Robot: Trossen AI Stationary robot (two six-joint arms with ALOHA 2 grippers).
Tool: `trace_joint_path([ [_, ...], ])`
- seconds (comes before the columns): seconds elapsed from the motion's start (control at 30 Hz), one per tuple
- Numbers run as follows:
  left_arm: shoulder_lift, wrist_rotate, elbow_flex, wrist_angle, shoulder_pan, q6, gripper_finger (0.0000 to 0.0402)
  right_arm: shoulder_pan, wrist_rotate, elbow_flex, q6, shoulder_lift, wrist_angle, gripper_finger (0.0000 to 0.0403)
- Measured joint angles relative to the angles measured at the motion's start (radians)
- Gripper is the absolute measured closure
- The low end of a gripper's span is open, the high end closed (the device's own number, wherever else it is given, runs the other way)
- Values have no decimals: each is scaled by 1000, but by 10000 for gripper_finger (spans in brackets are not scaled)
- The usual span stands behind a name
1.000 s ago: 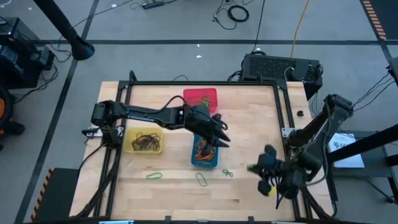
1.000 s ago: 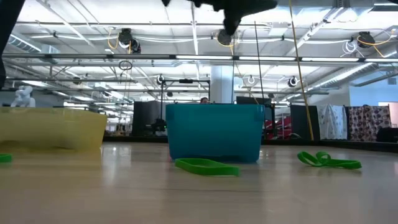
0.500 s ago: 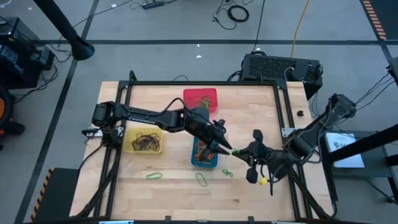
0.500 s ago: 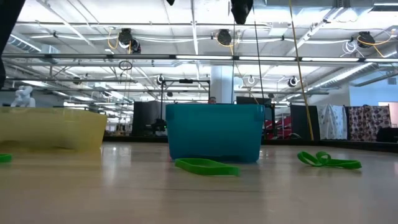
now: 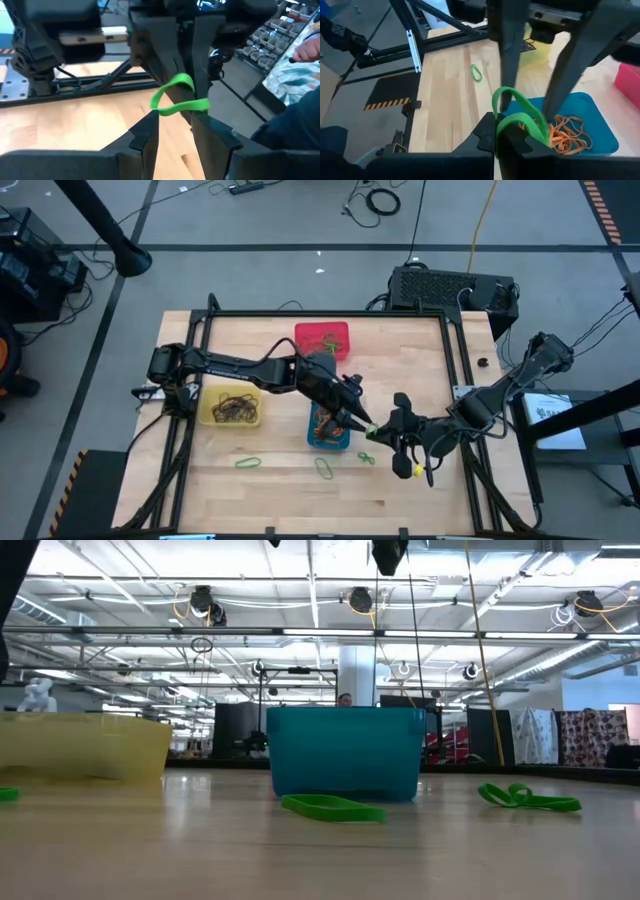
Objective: Sort rubber bands into baskets
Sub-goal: Put the green rubber band into the red bin
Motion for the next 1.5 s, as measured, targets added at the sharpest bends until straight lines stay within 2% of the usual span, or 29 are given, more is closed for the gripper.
trace_joint_path([
  [0.73, 0, 18, 0, -3, 1, 6, 278, 0, -5, 1, 86, 0, 75, 402],
  [1.23, 0, 18, 0, -3, 3, 9, 279, 0, -9, 1, 319, 0, 74, 402],
  [1.5, 0, 18, 0, -3, 6, 10, 293, 0, -32, 1, 404, 0, 74, 366],
])
